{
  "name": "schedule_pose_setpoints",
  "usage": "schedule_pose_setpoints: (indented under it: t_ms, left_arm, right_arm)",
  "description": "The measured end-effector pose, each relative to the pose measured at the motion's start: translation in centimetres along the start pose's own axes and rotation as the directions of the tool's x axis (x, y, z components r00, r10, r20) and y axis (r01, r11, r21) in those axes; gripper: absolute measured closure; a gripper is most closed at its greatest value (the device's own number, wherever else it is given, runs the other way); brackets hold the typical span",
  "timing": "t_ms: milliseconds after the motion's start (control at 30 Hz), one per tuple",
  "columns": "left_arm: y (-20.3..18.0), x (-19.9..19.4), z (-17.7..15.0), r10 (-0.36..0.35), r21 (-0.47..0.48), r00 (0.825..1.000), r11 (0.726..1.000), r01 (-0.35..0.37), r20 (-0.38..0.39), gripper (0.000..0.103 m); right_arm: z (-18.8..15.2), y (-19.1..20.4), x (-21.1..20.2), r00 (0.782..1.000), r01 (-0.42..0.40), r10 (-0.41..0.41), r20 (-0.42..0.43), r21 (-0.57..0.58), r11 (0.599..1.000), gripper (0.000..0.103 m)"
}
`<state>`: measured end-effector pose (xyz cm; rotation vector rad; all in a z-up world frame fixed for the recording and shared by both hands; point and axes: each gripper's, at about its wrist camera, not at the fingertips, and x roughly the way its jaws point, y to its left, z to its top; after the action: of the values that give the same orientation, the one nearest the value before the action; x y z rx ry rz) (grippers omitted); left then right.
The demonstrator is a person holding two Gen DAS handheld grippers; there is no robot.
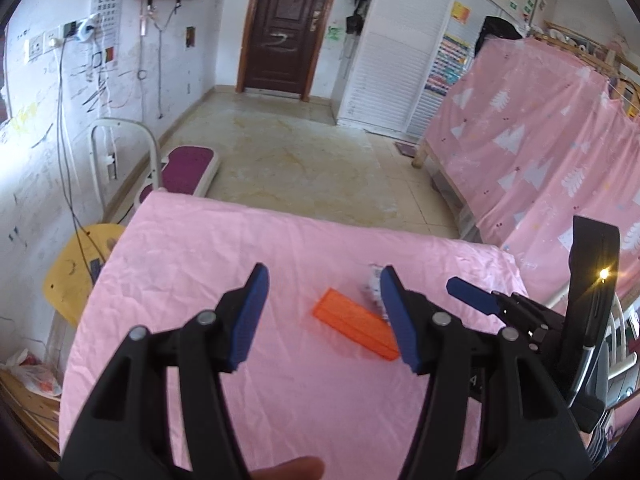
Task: Collect trash
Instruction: 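Grasp the white Hello Kitty packet with the right tool while the left tool grasps the orange box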
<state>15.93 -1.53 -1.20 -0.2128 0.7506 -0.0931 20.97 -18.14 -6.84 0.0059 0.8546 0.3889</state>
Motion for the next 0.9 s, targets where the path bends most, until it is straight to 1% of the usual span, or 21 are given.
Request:
schedule_pose_setpoints:
  t_ms: [167,300,333,367,400,467,533,633,733,833,900]
  left_arm:
    - [0.8,1.2,0.1,0.022,-0.020,0.999,1.000,-0.023,-0.024,0.047]
    - [1.2,1.9,0.2,0.017,-0.030,0.999,0.999,-0.018,-0.037,0.047]
    - [1.2,2.1,0.2,0.013,-0.031,0.999,0.999,-0.014,-0.042,0.046]
    - [1.2,2.3,0.2,0.009,-0.032,0.999,0.999,-0.011,-0.045,0.040]
    - [1.2,2.4,0.2,0.006,-0.034,0.999,0.999,-0.008,-0.048,0.038]
    - [1.1,2.7,0.2,0.008,-0.032,0.999,0.999,-0.010,-0.053,0.036]
    - [0.9,3.1,0.3,0.010,-0.028,0.998,1.000,-0.012,-0.065,0.036]
    - [0.7,3.6,0.4,0.013,-0.027,0.997,1.000,-0.016,-0.079,0.035]
    - [0.4,4.1,0.3,0.016,-0.020,0.995,1.000,-0.019,-0.096,0.035]
    - [-0.3,4.7,0.0,0.027,-0.005,0.992,1.000,-0.028,-0.119,0.034]
    - [-1.1,5.3,-0.3,0.049,0.015,0.989,0.999,-0.048,-0.143,0.034]
  right_arm:
    - [0.2,0.9,1.7,0.999,-0.018,0.017,-0.031,-0.018,1.000,0.053]
    - [0.5,0.9,2.9,0.998,-0.032,0.032,-0.052,-0.011,0.999,0.054]
    - [0.5,0.8,3.0,0.998,-0.033,0.032,-0.055,-0.010,0.999,0.054]
    - [0.5,0.8,3.3,0.998,-0.031,0.031,-0.058,-0.008,0.999,0.054]
    - [0.5,0.6,3.4,0.998,-0.029,0.029,-0.061,-0.005,1.000,0.054]
    - [0.5,0.4,3.8,0.997,-0.027,0.027,-0.066,0.002,1.000,0.058]
    - [0.5,0.1,4.0,0.997,-0.025,0.025,-0.075,0.006,1.000,0.074]
    - [0.5,-0.1,4.3,0.997,-0.015,0.016,-0.078,0.009,1.000,0.082]
    - [0.3,-0.8,3.9,0.998,-0.008,0.009,-0.065,0.026,1.000,0.085]
    - [0.3,-2.0,3.0,0.999,-0.006,0.008,-0.038,0.065,0.998,0.085]
    - [0.3,-3.0,2.1,1.000,-0.002,0.003,-0.013,0.088,0.996,0.085]
